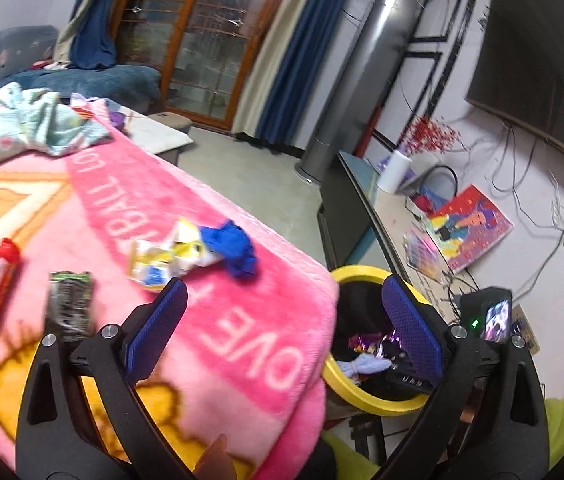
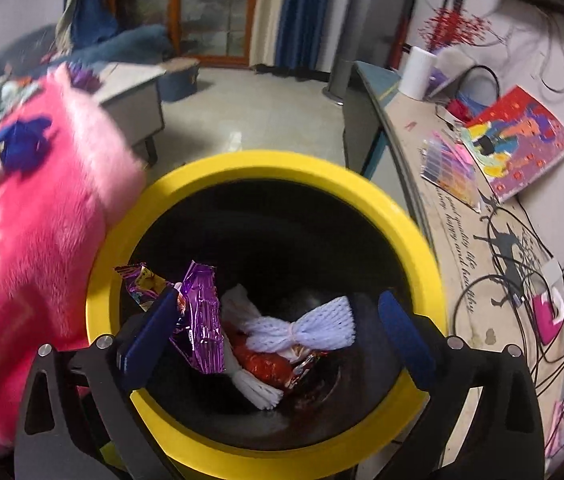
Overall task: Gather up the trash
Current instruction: 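Open both tools to drop the wrappers into the bin, then move both tools back over the black wrapper and blue glove, then grasp the black wrapper with the left tool while the right tool grasps the blue glove, then carry the black wrapper and blue glove over the yellow-rimmed bin with both tools, then open both tools to drop the wrapper and glove into the bin, then move both tools back over the red bottle and snack wrapper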
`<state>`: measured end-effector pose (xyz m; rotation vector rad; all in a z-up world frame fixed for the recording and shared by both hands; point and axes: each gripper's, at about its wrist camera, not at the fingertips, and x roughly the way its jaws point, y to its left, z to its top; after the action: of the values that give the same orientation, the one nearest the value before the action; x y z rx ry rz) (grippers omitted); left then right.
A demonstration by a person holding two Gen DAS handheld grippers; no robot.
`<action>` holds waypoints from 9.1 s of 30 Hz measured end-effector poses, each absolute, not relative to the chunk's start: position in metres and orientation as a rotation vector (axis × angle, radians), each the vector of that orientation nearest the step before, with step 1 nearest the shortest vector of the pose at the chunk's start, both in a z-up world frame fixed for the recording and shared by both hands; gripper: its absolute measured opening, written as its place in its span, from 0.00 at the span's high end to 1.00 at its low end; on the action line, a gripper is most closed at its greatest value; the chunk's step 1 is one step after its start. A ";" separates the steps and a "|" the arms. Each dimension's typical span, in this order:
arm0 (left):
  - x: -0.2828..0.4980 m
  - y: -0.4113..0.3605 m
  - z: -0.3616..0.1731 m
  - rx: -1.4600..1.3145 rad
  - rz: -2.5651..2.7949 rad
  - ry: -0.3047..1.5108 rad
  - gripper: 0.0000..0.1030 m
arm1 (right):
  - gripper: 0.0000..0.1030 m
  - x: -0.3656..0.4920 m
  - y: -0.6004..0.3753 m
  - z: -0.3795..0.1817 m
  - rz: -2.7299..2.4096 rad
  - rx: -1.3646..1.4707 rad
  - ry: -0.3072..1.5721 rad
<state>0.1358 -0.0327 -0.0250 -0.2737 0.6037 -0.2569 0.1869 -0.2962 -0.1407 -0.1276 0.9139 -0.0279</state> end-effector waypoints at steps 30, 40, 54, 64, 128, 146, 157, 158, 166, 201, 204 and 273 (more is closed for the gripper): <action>0.114 0.086 -0.030 -0.345 -0.018 0.560 0.12 | 0.07 0.214 -0.187 -0.071 0.203 -0.009 0.763; 0.126 0.103 -0.054 -0.323 0.050 0.640 0.12 | 0.07 0.232 -0.132 -0.061 0.315 -0.032 0.738; 0.165 0.093 -0.086 -0.234 0.058 0.774 0.12 | 0.28 0.265 -0.107 -0.083 0.364 -0.024 0.794; 0.178 0.079 -0.101 -0.202 0.053 0.858 0.50 | 0.80 0.260 -0.111 -0.094 0.410 -0.019 0.828; 0.138 -0.068 -0.025 -0.100 -0.316 0.663 0.87 | 0.82 0.173 -0.314 -0.042 0.261 0.213 0.740; 0.149 -0.145 -0.038 0.004 -0.463 0.686 0.87 | 0.82 0.169 -0.389 -0.054 0.142 0.329 0.740; 0.153 -0.183 -0.060 0.047 -0.543 0.729 0.87 | 0.80 0.175 -0.409 -0.070 0.113 0.385 0.784; 0.153 -0.186 -0.062 0.051 -0.550 0.732 0.87 | 0.80 0.176 -0.410 -0.072 0.112 0.390 0.789; 0.160 -0.203 -0.083 0.078 -0.599 0.782 0.86 | 0.73 0.181 -0.414 -0.081 0.107 0.411 0.816; 0.169 -0.160 -0.065 -0.055 -0.480 0.743 0.11 | 0.36 0.172 -0.403 -0.061 0.085 0.402 0.744; 0.165 -0.152 -0.058 -0.062 -0.466 0.719 0.11 | 0.35 0.170 -0.397 -0.057 0.092 0.384 0.734; 0.107 0.149 -0.056 -0.325 0.213 0.632 0.11 | 0.13 0.156 -0.072 -0.048 0.601 -0.225 0.650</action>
<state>0.1071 0.1485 -0.0560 -0.3249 0.6320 0.2128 0.1562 -0.0720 -0.0475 -0.2246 0.6505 0.6013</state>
